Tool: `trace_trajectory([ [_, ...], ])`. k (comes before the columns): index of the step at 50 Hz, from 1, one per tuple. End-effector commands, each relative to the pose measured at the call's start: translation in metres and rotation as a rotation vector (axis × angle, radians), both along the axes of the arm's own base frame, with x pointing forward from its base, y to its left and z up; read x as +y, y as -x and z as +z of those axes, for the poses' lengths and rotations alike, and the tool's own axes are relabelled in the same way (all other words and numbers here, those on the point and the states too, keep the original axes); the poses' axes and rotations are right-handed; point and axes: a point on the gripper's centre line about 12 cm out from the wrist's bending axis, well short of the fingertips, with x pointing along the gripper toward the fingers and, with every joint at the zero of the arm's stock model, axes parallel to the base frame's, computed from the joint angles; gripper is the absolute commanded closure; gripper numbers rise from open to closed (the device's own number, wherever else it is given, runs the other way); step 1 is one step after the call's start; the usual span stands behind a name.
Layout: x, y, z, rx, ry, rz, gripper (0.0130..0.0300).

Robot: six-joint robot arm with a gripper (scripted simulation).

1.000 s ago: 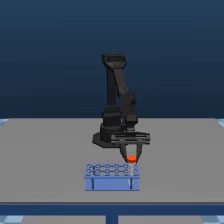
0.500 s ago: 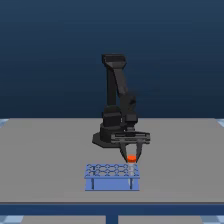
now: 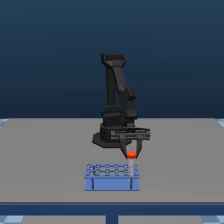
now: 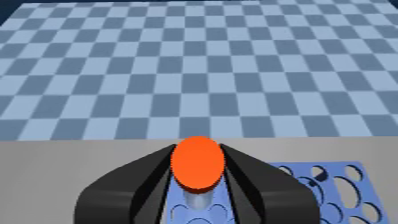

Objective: Pick up the centrifuge tube on the rack

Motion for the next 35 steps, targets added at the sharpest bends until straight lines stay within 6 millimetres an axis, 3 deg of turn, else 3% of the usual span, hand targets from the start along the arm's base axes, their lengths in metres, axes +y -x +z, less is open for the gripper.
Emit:
trace_trajectory([
  [1, 0.001, 0.0, 0.004, 0.004, 0.008, 0.01, 0.03],
  [35, 0.001, 0.0, 0.04, 0.004, 0.008, 0.01, 0.03],
])
